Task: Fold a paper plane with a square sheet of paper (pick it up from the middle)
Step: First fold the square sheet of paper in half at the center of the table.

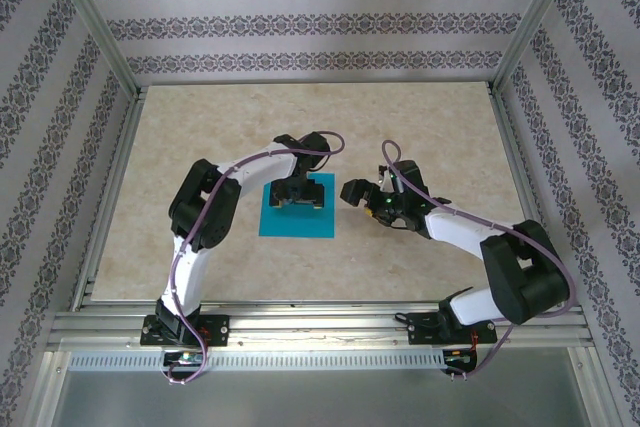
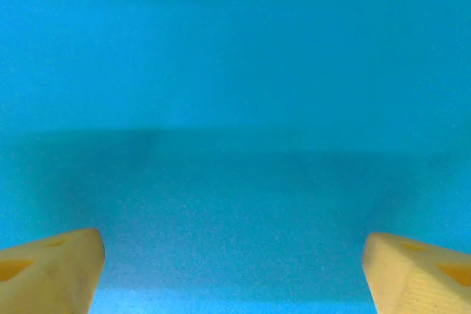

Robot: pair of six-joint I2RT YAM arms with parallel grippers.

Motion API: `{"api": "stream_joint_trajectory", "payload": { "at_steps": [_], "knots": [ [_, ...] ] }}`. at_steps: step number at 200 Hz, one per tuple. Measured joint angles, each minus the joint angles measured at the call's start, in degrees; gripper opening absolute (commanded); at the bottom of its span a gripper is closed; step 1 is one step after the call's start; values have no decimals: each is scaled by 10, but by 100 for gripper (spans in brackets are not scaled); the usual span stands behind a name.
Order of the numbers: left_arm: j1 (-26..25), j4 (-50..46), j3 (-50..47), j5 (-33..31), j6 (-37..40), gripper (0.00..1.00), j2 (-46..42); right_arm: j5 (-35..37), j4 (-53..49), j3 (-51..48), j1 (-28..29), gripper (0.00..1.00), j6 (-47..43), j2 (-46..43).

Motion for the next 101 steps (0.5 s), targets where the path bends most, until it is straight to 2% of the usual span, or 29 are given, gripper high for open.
{"api": "stream_joint_trajectory", "payload": {
  "at_steps": [29,101],
  "knots": [
    [0,0,0,-1,0,92,5,-23,14,0,0,98,-1,1],
    [0,7,-8,7,0,90,5,-27,19,0,0,98,-1,1]
  ]
}}
